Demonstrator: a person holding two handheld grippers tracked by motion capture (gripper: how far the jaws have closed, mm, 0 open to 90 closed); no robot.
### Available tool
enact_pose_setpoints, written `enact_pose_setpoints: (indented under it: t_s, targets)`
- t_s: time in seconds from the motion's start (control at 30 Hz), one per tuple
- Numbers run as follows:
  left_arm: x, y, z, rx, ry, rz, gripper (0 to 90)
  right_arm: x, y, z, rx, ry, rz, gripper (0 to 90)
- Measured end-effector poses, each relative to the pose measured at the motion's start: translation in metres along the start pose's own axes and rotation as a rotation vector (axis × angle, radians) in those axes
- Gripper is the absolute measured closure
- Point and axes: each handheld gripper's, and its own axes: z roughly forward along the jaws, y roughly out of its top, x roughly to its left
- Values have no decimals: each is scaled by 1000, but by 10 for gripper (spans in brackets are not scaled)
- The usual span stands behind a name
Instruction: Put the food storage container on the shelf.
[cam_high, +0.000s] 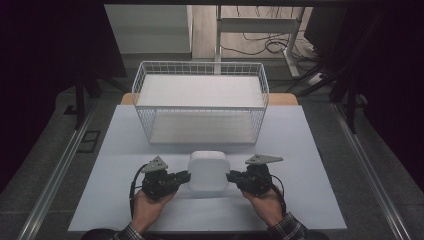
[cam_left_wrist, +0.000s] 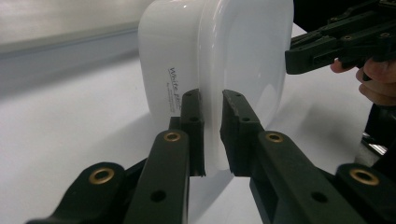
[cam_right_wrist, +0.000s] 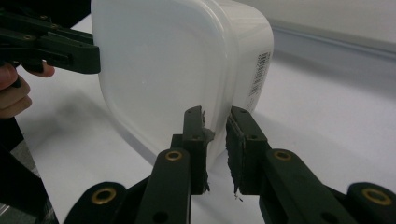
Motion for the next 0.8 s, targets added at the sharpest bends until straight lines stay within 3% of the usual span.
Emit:
enact_pose_setpoints:
  t_s: [0.17, 0.33, 0.47, 0.8]
  targets:
    - [7, 6, 0, -14, -2, -3, 801, 0, 8, -1, -46, 5, -19, 774]
    - [14, 13, 3, -21, -6, -4, 799, -3, 16, 1, -55, 1, -24, 775]
    - [24, 23, 9, -16, 10, 0, 798, -9, 29, 7, -54, -25, -53, 775]
    - [49, 49, 21, -22, 39, -12, 795, -25, 58, 26, -68, -47, -67, 772]
